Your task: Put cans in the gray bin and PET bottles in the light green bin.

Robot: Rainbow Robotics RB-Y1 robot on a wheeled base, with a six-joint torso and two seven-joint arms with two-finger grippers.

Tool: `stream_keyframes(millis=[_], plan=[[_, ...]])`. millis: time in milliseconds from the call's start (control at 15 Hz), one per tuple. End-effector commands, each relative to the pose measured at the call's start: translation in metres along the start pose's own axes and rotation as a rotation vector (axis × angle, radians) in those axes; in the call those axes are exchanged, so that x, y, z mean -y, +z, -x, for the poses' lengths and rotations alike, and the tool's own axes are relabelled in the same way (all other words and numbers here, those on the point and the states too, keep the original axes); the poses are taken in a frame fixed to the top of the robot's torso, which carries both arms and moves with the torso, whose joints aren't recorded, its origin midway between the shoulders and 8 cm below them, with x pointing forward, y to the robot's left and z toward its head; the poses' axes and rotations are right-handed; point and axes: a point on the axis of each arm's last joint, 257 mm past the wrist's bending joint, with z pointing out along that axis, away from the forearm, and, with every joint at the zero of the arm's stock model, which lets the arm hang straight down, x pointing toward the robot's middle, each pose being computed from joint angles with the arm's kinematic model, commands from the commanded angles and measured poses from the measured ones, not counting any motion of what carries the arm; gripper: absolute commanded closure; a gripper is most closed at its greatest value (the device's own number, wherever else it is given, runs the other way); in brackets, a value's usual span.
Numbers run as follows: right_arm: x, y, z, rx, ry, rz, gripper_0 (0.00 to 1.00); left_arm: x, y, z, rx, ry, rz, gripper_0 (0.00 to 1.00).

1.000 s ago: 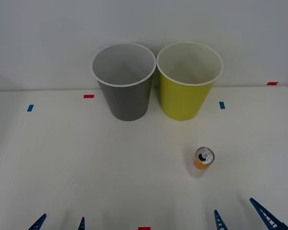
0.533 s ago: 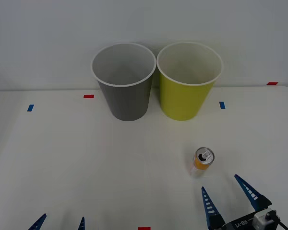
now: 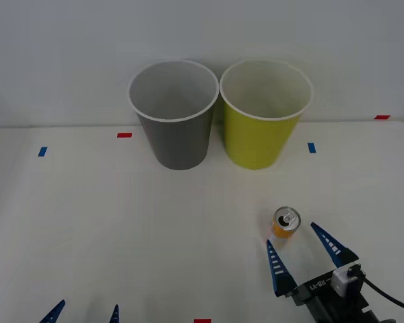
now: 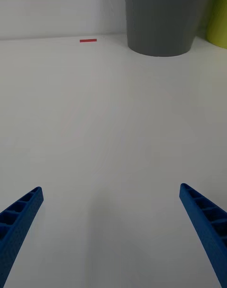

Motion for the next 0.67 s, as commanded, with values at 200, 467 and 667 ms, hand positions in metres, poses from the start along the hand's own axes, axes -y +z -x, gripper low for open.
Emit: stream_keyframes(millis=[200, 467, 667], plan=[[-0.001, 0.029, 0.003, -0.005, -0.001, 0.008, 0.00, 0.000, 0.000, 0.000, 0.000, 0.000, 0.000, 0.00], [-0.004, 0.044, 0.009, 0.006, -0.002, 0.017, 0.00, 0.000, 0.000, 0.000, 0.000, 0.000, 0.000, 0.00], [-0.008, 0.053, 0.013, 0.016, 0.002, 0.027, 0.00, 0.000, 0.000, 0.000, 0.000, 0.000, 0.000, 0.00]])
